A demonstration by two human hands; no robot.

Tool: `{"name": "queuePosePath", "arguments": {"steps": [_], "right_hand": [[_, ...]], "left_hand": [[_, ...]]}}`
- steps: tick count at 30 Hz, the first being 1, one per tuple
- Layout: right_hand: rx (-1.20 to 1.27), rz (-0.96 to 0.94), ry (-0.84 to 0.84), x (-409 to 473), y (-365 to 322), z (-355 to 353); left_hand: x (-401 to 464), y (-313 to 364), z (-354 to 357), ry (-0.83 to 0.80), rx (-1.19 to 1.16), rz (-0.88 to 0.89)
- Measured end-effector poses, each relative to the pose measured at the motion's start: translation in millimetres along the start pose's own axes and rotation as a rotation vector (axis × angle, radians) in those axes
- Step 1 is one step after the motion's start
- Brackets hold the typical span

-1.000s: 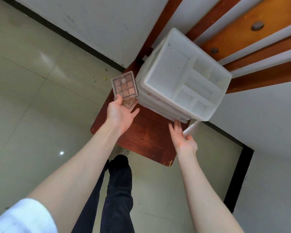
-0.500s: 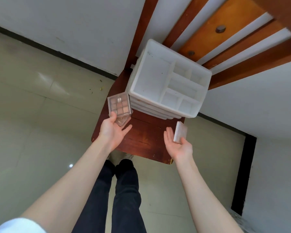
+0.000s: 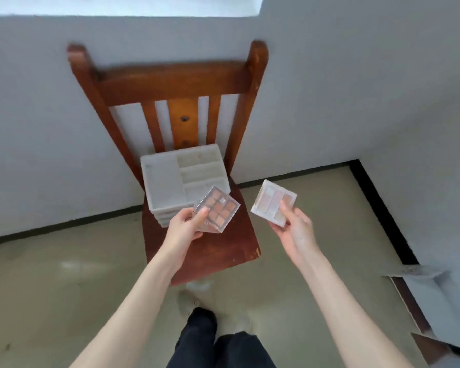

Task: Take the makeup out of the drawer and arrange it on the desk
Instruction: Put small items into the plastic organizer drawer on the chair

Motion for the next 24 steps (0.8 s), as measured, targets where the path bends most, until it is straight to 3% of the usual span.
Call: {"name": "queuePosePath", "arguments": {"steps": [5,10,18,24], "right_hand": [[0.119,-0.090,0.040,-54,-55,-83],[0.194,-0.221,0.143,-128,-84,-208],[0.328,-0.438,0.462,-287,-96,-429],[0.489,-0.577,0.776,-420,-64,-573]], "left_hand": [[-39,45,104,-0.189,0.198,0.122],[-102,42,237,-0.429,0.348,0.178],[-267,-45,449,-0.873,0.569,0.190],[-404,-128,586,-1.256,0.749,0.181]]}}
Point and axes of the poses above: each hand's wrist, its own x-axis towards the middle knuckle, its own z-axis out of the palm, y = z × x, the point moved 10 cm from there along x, towards the middle knuckle, and after that the axes turned 2 degrees about x, right-handed, at the moved point
